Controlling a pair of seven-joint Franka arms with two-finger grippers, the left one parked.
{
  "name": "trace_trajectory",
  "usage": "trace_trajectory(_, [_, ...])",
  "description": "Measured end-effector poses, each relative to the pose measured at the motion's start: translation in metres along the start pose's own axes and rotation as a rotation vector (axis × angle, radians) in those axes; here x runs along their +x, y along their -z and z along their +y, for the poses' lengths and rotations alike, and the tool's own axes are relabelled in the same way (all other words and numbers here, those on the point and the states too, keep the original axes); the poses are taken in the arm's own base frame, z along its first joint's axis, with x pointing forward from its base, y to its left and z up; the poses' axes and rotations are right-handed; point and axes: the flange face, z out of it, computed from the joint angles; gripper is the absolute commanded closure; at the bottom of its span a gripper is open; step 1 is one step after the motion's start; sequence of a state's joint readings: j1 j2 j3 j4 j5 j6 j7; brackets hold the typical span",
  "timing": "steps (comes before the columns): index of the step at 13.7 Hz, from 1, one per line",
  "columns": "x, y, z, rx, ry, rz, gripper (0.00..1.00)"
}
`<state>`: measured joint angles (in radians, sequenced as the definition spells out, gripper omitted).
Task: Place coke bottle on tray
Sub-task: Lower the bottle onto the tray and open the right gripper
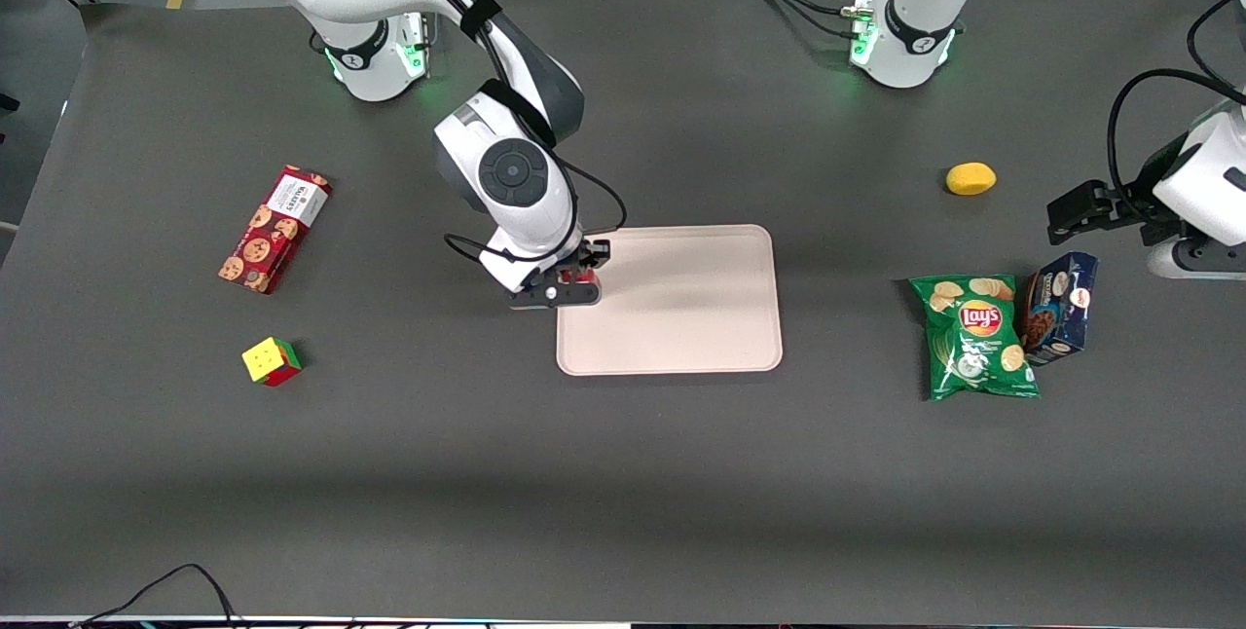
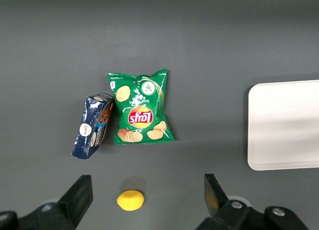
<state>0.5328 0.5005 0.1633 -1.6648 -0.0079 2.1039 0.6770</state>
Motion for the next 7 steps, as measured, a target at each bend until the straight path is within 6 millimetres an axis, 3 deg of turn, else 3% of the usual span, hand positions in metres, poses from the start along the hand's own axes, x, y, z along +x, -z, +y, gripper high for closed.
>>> trace_trajectory(7, [0.0011,-0.001,-0.0001,-0.007,0.005,0.005,0.0])
